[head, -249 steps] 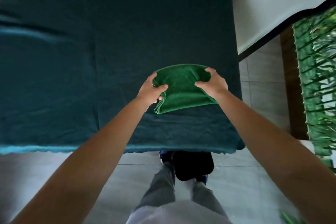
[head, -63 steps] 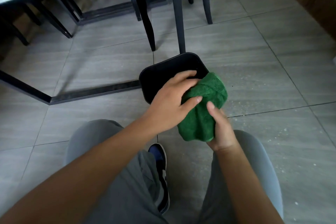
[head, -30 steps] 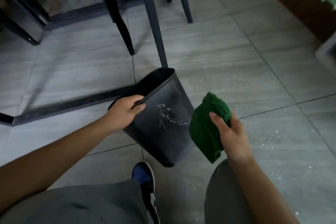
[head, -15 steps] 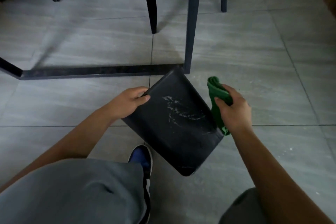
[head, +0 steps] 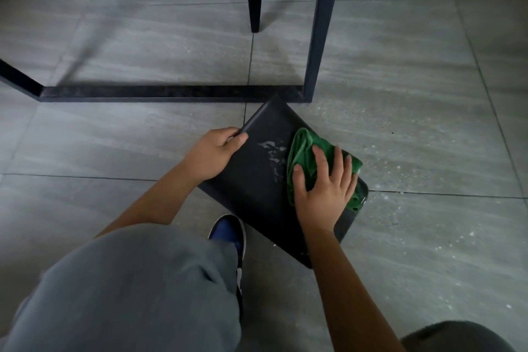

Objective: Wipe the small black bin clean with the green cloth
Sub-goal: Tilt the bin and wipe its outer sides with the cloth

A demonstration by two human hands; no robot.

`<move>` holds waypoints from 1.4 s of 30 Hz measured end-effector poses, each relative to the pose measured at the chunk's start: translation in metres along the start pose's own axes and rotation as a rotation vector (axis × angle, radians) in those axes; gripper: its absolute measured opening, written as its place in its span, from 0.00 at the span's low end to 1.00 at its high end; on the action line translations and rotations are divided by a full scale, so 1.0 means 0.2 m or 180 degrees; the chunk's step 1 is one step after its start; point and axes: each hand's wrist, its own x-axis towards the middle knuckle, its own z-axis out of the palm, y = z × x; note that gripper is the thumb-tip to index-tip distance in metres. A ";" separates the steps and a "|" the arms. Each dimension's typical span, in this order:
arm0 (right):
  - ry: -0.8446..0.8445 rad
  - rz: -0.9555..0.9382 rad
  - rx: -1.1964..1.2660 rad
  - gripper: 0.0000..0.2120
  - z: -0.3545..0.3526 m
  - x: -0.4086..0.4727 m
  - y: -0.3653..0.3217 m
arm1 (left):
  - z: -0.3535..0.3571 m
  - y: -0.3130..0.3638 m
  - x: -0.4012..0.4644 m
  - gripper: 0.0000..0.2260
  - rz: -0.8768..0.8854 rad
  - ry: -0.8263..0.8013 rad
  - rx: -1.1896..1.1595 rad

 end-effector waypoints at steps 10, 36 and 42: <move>-0.0624 0.0545 -0.0219 0.29 -0.13 0.23 0.27 | 0.02 0.01 -0.05 0.17 0.0326 0.0064 0.0067; 0.0009 0.0266 -0.0387 0.24 -0.01 -0.18 0.14 | 0.15 -0.02 -0.04 0.13 0.0490 0.0369 0.0167; -0.0047 0.1435 -0.0116 0.28 -0.11 0.01 0.31 | 0.16 -0.04 -0.05 0.13 0.0531 0.0387 0.0386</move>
